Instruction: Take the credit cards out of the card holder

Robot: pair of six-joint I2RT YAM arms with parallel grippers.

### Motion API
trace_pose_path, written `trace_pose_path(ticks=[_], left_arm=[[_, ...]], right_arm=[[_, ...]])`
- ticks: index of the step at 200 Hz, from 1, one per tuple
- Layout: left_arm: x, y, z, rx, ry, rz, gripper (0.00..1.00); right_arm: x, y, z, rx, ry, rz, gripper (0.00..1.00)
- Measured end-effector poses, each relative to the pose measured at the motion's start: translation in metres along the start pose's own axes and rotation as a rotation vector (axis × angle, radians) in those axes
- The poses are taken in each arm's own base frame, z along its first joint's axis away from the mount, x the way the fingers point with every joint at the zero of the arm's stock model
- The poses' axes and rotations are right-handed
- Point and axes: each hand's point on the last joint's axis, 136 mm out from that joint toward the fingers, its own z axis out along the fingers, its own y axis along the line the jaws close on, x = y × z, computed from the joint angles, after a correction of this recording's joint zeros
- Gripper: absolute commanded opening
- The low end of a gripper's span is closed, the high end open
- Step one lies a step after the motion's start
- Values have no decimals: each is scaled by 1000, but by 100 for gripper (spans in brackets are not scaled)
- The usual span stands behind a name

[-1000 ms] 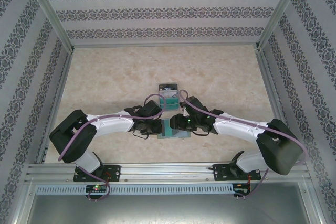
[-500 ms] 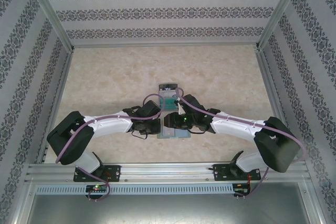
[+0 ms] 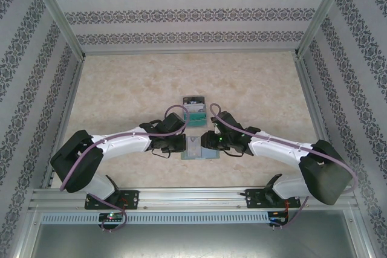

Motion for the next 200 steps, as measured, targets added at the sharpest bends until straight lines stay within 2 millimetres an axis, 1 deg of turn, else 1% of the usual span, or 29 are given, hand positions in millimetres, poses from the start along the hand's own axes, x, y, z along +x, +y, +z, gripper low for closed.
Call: trace_pose_path(ticks=[20,67,137,172,187,192,200], left_arm=[[2,-1,5,5,14,-2,3],[5,2,15,-1,37,-6,4],[6,2,18,0,46,-9,3],[6,2,18,0,46,-9,3],[6,2,18,0,47,-9,2],[6,2,18,0,46,-9,0],[6,2,19,0,47,-9,0]], right_arm=[[1,-1,3,-3,9,7,27],[3,-2,19,-28,49,35,27],[8,-1,35,-62,97,64,27],[10,-3,38,-61,110,70,27],[10,-2,38,-64,108,69,24],[10,-2,38,-64,107,68,22],[10,-2,38,-65,107,70,18]])
